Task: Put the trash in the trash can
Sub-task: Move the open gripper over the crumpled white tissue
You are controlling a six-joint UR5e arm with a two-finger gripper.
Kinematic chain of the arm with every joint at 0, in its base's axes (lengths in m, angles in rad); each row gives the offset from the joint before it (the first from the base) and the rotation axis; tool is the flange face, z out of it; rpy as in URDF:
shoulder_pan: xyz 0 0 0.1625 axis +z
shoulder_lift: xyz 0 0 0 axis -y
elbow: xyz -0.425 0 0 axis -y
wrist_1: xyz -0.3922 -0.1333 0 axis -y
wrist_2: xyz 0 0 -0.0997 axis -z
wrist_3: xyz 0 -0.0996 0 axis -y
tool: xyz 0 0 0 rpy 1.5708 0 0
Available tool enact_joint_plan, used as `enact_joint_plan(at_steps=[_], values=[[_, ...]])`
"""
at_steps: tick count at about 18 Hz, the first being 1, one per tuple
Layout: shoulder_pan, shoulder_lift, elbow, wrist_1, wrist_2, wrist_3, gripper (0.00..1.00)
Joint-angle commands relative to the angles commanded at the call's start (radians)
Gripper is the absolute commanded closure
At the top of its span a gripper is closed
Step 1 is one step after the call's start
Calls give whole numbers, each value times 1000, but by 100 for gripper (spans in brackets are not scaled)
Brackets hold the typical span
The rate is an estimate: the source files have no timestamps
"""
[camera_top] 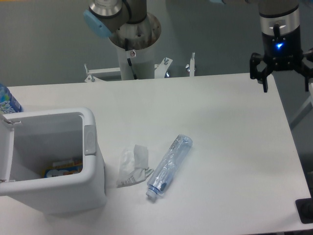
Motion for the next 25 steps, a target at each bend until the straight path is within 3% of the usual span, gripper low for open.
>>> enact_joint_plan(at_steps=[10,17,25], values=[[-8,0,-5,-3,-11,-20,0],[-23,21,-101,9,-48,-87,0],[-185,25,-216,8,-49,-262,0]])
